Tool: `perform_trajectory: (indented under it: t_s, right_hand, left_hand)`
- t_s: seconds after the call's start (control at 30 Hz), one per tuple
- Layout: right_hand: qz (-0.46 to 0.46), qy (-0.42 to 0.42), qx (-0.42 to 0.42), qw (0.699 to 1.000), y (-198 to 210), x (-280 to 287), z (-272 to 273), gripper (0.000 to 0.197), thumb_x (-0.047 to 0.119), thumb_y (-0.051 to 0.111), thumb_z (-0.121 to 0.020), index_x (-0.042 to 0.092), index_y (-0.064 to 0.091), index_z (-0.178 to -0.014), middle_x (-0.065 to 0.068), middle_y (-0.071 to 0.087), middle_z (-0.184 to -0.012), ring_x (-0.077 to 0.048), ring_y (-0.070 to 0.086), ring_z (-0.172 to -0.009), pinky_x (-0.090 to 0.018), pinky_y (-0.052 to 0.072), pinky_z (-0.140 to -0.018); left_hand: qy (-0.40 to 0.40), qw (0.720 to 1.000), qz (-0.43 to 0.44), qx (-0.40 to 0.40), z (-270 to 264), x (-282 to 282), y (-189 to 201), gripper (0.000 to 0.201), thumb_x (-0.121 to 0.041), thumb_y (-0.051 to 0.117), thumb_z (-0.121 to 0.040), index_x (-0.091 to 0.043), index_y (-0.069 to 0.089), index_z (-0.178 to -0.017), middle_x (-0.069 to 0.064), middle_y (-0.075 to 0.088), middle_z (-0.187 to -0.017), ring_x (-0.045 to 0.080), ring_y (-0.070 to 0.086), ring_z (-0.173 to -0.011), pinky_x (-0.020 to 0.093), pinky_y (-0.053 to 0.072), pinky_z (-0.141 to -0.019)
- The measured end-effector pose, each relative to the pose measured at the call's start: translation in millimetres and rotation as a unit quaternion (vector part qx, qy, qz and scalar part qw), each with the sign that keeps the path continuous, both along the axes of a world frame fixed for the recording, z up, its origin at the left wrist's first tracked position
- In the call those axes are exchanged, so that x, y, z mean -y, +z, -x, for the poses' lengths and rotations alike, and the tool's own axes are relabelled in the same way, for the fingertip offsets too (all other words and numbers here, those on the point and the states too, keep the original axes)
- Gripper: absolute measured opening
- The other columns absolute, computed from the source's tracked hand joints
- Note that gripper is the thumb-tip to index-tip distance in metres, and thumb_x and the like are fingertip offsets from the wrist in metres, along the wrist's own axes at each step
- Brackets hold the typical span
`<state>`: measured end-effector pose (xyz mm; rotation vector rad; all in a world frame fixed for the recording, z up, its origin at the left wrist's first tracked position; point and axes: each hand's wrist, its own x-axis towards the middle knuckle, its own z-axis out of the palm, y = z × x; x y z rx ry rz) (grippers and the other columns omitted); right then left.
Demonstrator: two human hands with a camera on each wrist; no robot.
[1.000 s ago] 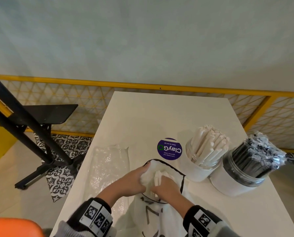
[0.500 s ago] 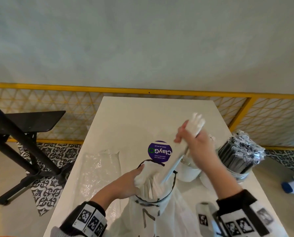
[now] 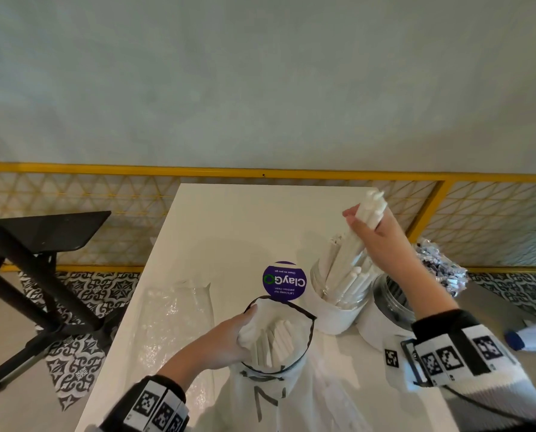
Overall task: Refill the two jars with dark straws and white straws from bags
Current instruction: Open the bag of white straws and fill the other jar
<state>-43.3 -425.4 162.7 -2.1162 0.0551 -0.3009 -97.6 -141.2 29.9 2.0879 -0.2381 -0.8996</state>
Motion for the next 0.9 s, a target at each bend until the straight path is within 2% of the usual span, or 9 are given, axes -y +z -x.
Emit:
perform_trajectory:
  t_s: [0.1, 0.23, 0.37, 0.47, 0.53, 0.6, 0.67, 0.8, 0.9]
  right_hand:
    - [0.055, -0.06, -0.049, 0.995, -26, -5, 1, 0.059, 0.035, 0.064, -0.087, 0.009, 0.043, -0.136, -0.008, 0.055, -0.13, -0.025, 0.055, -0.117, -0.044, 0.047, -0.099]
    - [0.117, -0.08, -0.047, 0.989, -34, -12, 6, 0.06, 0.03, 0.064, -0.089, 0.001, 0.044, -0.137, -0.012, 0.029, -0.153, -0.025, 0.022, -0.143, -0.039, 0.022, -0.117]
    - [0.069, -0.102, 0.04, 0.992, -28, -9, 4, 0.084, 0.038, 0.075, -0.077, 0.012, 0.031, -0.144, -0.008, 0.027, -0.153, -0.023, 0.027, -0.139, -0.035, 0.029, -0.11]
    - [0.157, -0.068, 0.174, 0.97, -16, -9, 1, 0.077, 0.033, 0.068, -0.086, 0.014, 0.026, -0.147, -0.009, 0.025, -0.155, -0.021, 0.021, -0.143, -0.026, 0.019, -0.11]
    - [0.27, -0.011, 0.125, 0.955, -21, -11, -5, 0.057, 0.034, 0.052, -0.096, 0.013, 0.034, -0.145, -0.009, 0.028, -0.155, -0.022, 0.019, -0.144, -0.029, 0.014, -0.114]
    - [0.331, 0.016, 0.049, 0.942, -34, -13, -8, 0.044, 0.03, 0.039, -0.1, 0.011, 0.045, -0.139, -0.011, 0.034, -0.152, -0.024, 0.02, -0.144, -0.035, 0.017, -0.116]
    - [0.359, 0.023, 0.008, 0.933, -47, -16, -5, 0.045, 0.027, 0.032, -0.102, 0.009, 0.041, -0.142, -0.012, 0.035, -0.151, -0.025, 0.023, -0.142, -0.036, 0.021, -0.114]
    - [0.452, 0.04, -0.054, 0.89, -62, -18, 1, 0.058, 0.037, 0.01, -0.101, 0.009, 0.007, -0.152, -0.009, 0.026, -0.156, -0.021, 0.013, -0.146, -0.036, 0.002, -0.12]
    - [0.484, 0.045, -0.096, 0.869, -60, -18, 1, 0.064, 0.045, 0.007, -0.1, 0.009, -0.005, -0.151, -0.008, 0.017, -0.159, -0.02, 0.003, -0.148, -0.043, -0.006, -0.119]
  left_hand:
    - [-0.005, 1.0, 0.001, 0.015, 2, 0, 3, 0.088, -0.004, 0.052, -0.081, -0.03, 0.006, -0.15, -0.007, 0.008, -0.159, 0.009, 0.043, -0.127, 0.023, 0.046, -0.097]
    - [0.0, 1.0, 0.003, 0.015, 3, 0, 5, 0.087, -0.003, 0.053, -0.082, -0.028, 0.006, -0.151, -0.008, 0.011, -0.158, 0.018, 0.046, -0.13, 0.01, 0.046, -0.073]
    - [0.004, 1.0, 0.009, 0.009, 1, 0, 3, 0.088, -0.005, 0.054, -0.08, -0.028, 0.006, -0.151, -0.004, 0.019, -0.157, -0.004, 0.063, -0.083, 0.01, 0.044, -0.066]
    - [0.0, 1.0, 0.001, 0.018, 2, 1, 3, 0.088, -0.005, 0.054, -0.081, -0.028, 0.005, -0.151, -0.005, 0.014, -0.158, 0.013, 0.059, -0.113, 0.011, 0.046, -0.07]
    - [0.001, 1.0, -0.005, 0.018, 3, 2, 5, 0.087, -0.002, 0.052, -0.083, -0.027, 0.004, -0.151, -0.008, 0.01, -0.158, 0.012, 0.053, -0.122, 0.007, 0.043, -0.068]
    - [0.001, 1.0, -0.005, 0.013, 2, 4, 5, 0.086, -0.001, 0.051, -0.083, -0.028, 0.004, -0.151, -0.005, 0.022, -0.155, -0.009, 0.059, -0.081, 0.008, 0.04, -0.062]
    - [0.004, 1.0, -0.007, 0.013, 3, 7, 8, 0.085, 0.001, 0.05, -0.084, -0.025, 0.004, -0.151, 0.006, 0.039, -0.146, -0.004, 0.054, -0.056, 0.009, 0.036, -0.056]
    - [0.001, 1.0, -0.012, 0.026, 7, 8, 19, 0.083, 0.002, 0.049, -0.086, -0.023, 0.003, -0.151, 0.026, 0.022, -0.15, 0.013, 0.06, -0.106, 0.003, 0.036, -0.053]
    - [-0.007, 1.0, -0.004, 0.026, 6, 10, 20, 0.083, 0.002, 0.049, -0.085, -0.023, 0.004, -0.151, 0.026, 0.023, -0.15, -0.009, 0.061, -0.074, 0.006, 0.035, -0.051]
